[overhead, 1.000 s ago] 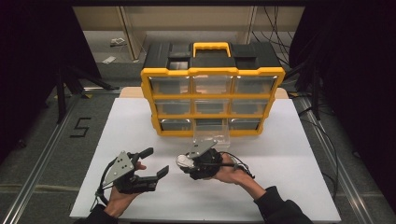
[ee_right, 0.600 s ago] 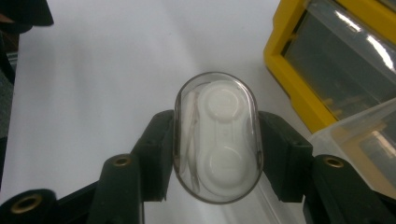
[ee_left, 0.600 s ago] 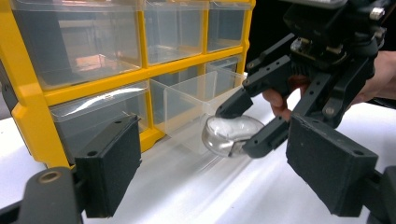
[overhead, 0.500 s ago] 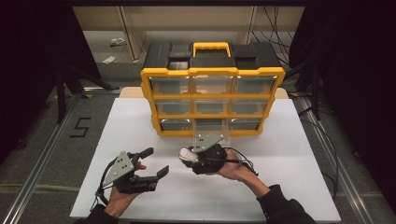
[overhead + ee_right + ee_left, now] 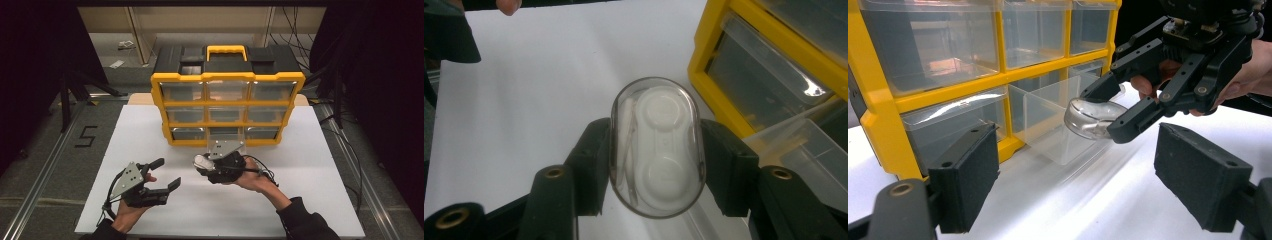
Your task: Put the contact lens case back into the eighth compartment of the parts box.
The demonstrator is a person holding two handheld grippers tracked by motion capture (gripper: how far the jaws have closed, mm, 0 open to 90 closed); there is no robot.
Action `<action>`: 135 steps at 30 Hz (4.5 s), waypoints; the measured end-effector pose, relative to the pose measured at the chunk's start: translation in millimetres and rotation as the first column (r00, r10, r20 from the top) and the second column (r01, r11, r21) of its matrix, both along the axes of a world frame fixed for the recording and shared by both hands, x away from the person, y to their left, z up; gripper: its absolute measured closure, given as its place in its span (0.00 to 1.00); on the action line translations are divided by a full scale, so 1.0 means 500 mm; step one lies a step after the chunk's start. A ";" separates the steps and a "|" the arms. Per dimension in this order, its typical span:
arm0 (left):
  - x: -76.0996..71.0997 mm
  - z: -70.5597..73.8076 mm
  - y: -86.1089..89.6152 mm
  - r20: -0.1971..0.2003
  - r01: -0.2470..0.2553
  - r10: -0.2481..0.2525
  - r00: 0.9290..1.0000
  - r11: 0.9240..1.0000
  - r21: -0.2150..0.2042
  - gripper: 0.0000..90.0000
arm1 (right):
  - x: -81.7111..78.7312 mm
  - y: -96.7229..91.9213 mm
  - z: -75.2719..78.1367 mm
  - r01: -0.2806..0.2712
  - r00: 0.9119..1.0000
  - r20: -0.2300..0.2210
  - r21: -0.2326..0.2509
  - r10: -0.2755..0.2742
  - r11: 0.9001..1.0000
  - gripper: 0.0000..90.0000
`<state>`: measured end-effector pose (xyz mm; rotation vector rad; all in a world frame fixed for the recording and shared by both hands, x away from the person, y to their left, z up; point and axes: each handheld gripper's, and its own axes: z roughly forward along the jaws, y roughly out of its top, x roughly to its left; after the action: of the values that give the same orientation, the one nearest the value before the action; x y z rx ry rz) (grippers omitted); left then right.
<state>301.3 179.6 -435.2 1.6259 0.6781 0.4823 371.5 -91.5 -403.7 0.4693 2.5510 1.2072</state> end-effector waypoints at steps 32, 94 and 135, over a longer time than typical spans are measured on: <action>0.000 0.000 0.000 0.000 0.000 0.000 1.000 1.000 0.002 0.20 | 0.026 -0.049 0.035 0.088 0.995 0.039 0.047 -0.090 0.995 0.55; 0.001 0.000 0.001 -0.001 -0.001 0.001 1.000 1.000 0.002 0.20 | 0.093 -0.136 0.014 0.259 0.965 0.027 0.017 -0.260 0.966 0.55; 0.001 0.000 0.000 -0.004 0.001 -0.001 1.000 1.000 0.002 0.20 | 0.098 -0.147 0.009 0.270 0.963 0.014 -0.039 -0.270 0.962 0.55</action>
<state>301.9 179.8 -435.4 1.6294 0.6796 0.4795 420.4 -164.9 -399.3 0.7716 2.4012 1.0540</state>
